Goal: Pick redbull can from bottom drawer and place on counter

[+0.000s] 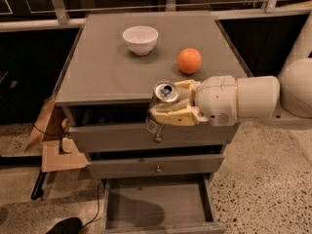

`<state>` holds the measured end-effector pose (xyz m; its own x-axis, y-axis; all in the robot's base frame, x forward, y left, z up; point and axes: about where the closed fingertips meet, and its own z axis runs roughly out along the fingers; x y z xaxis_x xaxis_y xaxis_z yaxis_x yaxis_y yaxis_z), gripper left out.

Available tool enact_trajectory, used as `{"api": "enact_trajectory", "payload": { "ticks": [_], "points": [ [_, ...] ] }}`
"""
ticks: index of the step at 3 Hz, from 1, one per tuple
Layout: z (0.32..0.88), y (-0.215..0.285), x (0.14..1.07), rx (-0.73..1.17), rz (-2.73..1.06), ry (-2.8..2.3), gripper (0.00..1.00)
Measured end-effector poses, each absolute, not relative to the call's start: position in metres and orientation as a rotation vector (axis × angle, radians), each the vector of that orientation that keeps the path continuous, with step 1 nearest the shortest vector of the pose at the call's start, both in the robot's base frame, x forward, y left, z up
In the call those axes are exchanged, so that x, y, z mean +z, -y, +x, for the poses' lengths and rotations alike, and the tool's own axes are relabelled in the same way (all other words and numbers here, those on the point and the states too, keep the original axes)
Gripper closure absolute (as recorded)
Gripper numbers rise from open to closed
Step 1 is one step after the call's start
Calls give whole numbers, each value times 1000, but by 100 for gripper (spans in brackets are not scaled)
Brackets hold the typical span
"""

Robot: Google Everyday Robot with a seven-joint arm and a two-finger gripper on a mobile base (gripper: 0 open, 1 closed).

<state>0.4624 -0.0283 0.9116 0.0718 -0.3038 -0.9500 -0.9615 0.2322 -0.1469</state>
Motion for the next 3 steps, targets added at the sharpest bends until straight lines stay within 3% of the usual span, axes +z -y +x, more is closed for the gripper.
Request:
{"api": "enact_trajectory", "payload": {
  "ticks": [3],
  "points": [
    [485, 23, 911, 761, -1291, -1539, 100]
  ]
}}
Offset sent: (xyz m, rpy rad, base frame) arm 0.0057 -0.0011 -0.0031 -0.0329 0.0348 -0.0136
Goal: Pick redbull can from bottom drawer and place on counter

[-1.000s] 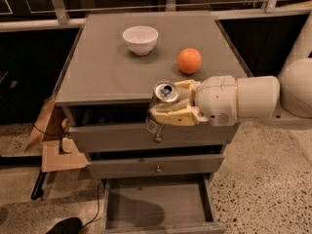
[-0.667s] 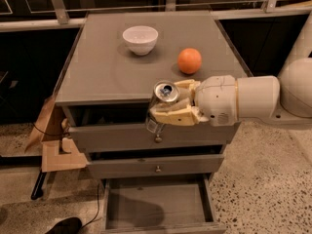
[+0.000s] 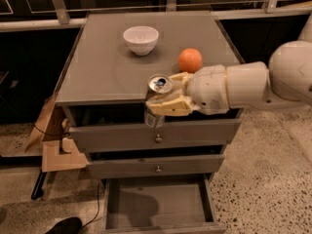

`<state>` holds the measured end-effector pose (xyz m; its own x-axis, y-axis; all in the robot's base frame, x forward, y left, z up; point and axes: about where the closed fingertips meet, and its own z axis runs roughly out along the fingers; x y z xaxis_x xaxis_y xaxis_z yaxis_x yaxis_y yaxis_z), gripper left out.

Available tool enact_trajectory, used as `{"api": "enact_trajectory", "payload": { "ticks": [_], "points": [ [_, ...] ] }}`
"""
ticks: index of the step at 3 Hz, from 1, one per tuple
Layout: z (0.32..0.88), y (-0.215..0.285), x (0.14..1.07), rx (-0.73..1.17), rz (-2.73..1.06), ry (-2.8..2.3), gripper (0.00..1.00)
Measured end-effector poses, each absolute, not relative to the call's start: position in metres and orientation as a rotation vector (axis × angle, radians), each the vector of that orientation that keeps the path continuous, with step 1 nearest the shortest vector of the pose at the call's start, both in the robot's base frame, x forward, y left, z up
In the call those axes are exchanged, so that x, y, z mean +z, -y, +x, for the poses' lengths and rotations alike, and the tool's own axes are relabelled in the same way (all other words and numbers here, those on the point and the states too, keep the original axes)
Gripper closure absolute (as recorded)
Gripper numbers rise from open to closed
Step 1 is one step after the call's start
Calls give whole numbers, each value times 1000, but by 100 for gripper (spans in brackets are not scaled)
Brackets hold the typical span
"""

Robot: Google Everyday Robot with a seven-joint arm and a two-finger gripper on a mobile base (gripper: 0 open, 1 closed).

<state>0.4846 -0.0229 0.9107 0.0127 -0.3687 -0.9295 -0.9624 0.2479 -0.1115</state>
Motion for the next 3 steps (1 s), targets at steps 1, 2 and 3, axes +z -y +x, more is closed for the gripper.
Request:
{"api": "enact_trajectory", "payload": {
  "ticks": [1, 2, 3],
  "points": [
    [514, 14, 905, 757, -1297, -1629, 100],
    [545, 4, 902, 766, -1290, -1685, 100],
    [572, -10, 911, 770, -1306, -1686, 100]
  ]
}}
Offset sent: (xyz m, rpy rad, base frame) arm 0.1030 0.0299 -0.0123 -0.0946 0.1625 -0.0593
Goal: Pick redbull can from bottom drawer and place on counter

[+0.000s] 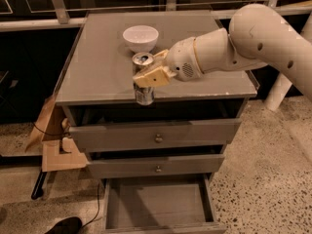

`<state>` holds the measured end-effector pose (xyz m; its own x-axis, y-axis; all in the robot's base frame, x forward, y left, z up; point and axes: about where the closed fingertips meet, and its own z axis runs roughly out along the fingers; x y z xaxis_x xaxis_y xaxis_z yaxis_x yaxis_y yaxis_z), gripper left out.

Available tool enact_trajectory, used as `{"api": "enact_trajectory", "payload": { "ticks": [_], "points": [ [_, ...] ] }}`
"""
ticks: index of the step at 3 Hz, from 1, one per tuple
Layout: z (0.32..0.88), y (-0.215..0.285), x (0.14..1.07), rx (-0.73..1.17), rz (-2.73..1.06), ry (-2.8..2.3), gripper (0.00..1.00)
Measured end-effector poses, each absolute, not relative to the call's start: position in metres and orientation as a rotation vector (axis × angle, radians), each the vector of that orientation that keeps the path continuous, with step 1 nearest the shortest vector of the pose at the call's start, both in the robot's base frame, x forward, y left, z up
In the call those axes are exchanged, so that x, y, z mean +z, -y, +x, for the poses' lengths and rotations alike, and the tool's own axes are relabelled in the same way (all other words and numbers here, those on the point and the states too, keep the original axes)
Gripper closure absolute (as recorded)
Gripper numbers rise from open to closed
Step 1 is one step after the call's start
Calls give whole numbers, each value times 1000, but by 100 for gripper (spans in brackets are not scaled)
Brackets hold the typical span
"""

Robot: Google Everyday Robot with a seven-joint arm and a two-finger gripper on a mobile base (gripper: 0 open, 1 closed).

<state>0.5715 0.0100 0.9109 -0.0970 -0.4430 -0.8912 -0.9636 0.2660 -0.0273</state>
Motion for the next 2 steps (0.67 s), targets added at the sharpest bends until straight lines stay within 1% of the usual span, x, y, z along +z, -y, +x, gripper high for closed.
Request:
{"api": "enact_trajectory", "payload": {
  "ticks": [2],
  "points": [
    [616, -23, 916, 759, -1306, -1685, 100]
  ]
}}
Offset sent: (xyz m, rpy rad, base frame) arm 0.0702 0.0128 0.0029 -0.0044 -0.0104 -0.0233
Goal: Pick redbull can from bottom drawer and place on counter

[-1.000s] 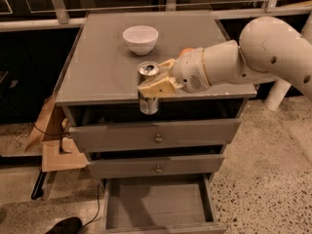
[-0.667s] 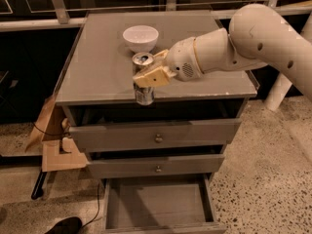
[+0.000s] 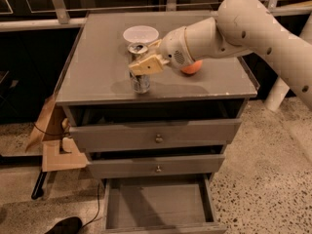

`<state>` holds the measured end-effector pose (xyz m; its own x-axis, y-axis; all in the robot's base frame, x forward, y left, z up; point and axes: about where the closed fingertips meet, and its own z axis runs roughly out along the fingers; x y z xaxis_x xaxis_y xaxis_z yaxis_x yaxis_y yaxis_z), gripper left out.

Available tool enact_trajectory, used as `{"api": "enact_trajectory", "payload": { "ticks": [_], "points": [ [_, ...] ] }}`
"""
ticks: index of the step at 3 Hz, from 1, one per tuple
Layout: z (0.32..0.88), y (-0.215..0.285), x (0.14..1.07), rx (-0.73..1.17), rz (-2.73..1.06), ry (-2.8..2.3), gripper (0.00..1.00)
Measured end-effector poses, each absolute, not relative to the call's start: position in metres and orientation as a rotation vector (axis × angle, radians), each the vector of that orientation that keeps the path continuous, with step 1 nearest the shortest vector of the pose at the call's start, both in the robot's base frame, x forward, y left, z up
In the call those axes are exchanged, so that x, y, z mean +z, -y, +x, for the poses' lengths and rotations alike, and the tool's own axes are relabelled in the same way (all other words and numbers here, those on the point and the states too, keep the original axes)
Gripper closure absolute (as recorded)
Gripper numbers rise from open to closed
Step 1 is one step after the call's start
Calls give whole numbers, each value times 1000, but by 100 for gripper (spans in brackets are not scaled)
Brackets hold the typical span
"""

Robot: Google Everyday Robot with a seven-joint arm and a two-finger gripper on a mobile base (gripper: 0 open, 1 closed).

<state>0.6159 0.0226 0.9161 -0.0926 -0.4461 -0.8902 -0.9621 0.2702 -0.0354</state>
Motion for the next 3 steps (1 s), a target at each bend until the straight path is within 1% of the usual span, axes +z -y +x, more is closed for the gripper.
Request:
{"api": "enact_trajectory", "payload": {
  "ticks": [1, 2, 3],
  "points": [
    [638, -18, 893, 751, -1266, -1711, 100],
    [642, -17, 887, 754, -1261, -1706, 100],
    [642, -17, 887, 754, -1261, -1706, 73]
  ]
}}
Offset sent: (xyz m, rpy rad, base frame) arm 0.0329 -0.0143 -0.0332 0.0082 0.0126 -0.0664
